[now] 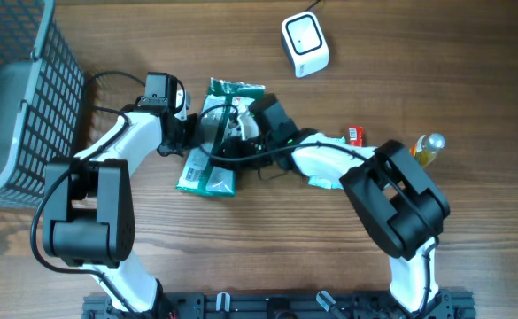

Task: Scan the item barcode

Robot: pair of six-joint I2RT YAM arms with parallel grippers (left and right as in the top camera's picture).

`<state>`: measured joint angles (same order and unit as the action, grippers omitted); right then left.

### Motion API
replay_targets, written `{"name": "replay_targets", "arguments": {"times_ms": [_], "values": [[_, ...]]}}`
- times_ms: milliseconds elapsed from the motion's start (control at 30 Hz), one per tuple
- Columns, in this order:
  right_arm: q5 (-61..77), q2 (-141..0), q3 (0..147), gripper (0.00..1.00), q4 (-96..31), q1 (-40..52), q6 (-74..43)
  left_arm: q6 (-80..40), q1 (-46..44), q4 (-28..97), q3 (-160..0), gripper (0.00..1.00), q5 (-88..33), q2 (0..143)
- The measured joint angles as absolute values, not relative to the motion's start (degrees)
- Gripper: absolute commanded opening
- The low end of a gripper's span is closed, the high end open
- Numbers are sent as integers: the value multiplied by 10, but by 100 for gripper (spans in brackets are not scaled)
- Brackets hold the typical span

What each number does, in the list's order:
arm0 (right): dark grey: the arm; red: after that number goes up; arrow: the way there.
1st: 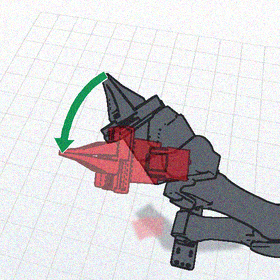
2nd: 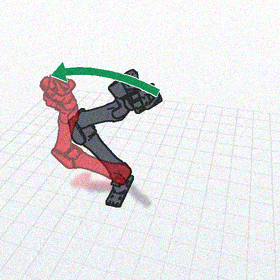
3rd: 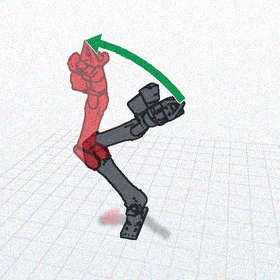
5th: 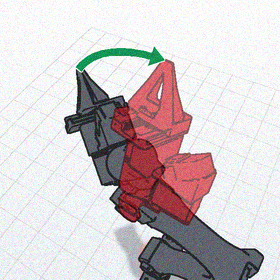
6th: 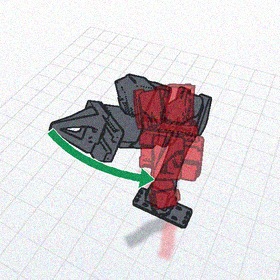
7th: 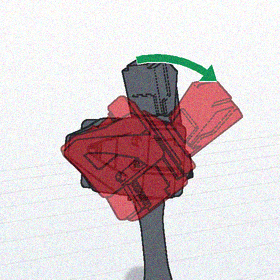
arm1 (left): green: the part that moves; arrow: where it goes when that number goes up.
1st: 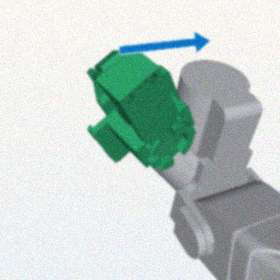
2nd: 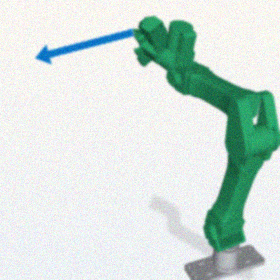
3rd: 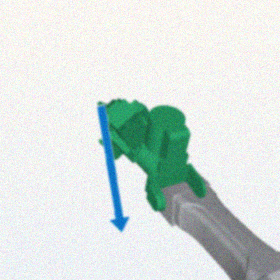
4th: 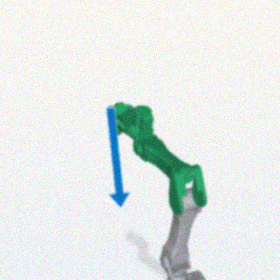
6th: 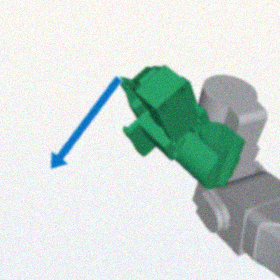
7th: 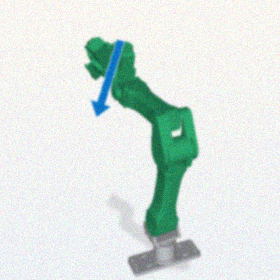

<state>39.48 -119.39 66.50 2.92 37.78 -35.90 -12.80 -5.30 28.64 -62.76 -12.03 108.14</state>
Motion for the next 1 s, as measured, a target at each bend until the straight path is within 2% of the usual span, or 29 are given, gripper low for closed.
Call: {"name": "replay_targets", "arguments": {"times_ms": [133,233,333,433,533,600,633,667,733,833,867,900,933,1000], "values": [[384,-1194,665,29,29,381,-357,-128,-53,286,-627,13,-121,1081],[381,-1194,665,17,28,381,-357,-128,-53,286,-627,14,-121,1081],[377,-1194,665,10,22,381,-357,-128,-53,286,-627,17,-121,1081],[374,-1194,665,9,19,381,-357,-129,-53,286,-627,26,-124,1081],[373,-1194,665,10,-5,380,-357,-128,-56,282,-627,29,-128,1080],[373,-1194,665,22,-27,380,-357,-128,-55,283,-627,30,-127,1078],[373,-1194,665,22,-35,380,-356,-128,-53,282,-627,30,-125,1077],[372,-1194,665,20,-48,380,-354,-128,-47,284,-627,31,-120,1075],[370,-1194,665,4,-63,380,-353,-125,-29,286,-627,31,-111,1071],[368,-1194,665,4,-69,379,-349,-112,6,283,-632,34,-101,1044],[368,-1194,665,4,-65,377,-349,-110,17,280,-636,42,-99,1029],[367,-1194,665,4,-58,375,-349,-107,28,278,-640,60,-98,1014],[366,-1194,665,5,-50,373,-349,-107,37,277,-643,100,-97,1003],[365,-1194,665,4,-33,366,-345,-98,55,277,-647,100,-95,991]]}}
